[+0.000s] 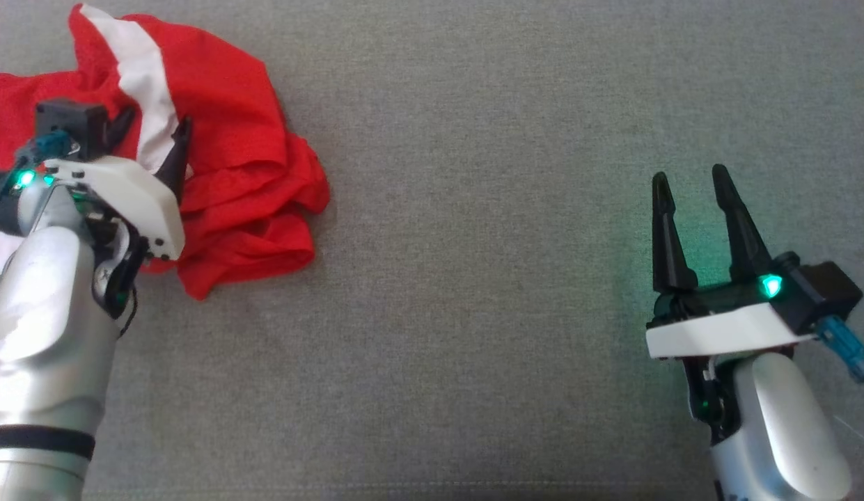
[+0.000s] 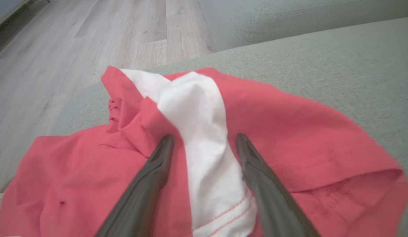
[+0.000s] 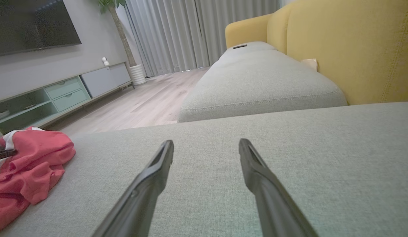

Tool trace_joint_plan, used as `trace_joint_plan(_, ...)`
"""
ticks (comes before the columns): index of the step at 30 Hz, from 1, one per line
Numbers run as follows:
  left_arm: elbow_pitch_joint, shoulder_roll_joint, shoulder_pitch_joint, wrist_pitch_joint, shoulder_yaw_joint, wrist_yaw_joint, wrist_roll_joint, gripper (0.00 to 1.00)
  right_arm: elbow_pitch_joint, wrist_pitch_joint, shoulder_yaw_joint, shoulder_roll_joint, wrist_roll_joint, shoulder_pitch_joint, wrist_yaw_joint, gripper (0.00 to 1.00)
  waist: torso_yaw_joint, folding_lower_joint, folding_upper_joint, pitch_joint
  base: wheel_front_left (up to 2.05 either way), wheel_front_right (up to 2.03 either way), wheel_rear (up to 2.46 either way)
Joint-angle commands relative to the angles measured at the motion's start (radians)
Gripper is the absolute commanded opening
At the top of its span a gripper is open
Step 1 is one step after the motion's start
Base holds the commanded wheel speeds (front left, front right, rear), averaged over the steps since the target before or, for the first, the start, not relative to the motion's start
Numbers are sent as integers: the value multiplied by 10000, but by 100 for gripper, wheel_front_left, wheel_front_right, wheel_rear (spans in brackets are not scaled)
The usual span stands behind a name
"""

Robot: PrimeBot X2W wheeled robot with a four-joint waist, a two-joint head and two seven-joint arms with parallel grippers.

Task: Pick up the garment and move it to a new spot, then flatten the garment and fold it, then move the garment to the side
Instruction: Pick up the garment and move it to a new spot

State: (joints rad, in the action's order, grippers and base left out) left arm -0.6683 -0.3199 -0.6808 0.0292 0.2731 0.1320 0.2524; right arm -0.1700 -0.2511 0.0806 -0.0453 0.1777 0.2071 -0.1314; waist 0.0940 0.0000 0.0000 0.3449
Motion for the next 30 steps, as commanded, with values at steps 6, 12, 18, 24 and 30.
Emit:
trace_joint_plan(6,-428,-567,-731,-161,-367,-37,166,0,264,-107,275,-49,35,398,7,100,-102,0,0,64,0,0,0)
trace_joint_plan(12,-382,-404,-920,-1251,-443,-34,424,0,152,-107,261,-49,62,309,7,100,-149,0,0,-290,0,0,0)
trace_joint_plan(18,1115,159,-849,-2396,-298,-24,795,0,74,-107,228,-49,145,100,7,100,-120,0,0,-853,0,0,0)
trace_joint_plan(24,3509,829,-407,-2485,-128,-208,1063,0,58,-107,331,-49,270,-43,7,100,-280,0,0,-1240,0,0,0)
trace_joint_plan(30,5038,1287,-178,-1971,224,-371,1218,0,78,-107,385,-49,360,-94,7,100,-555,0,0,-1379,0,0,0)
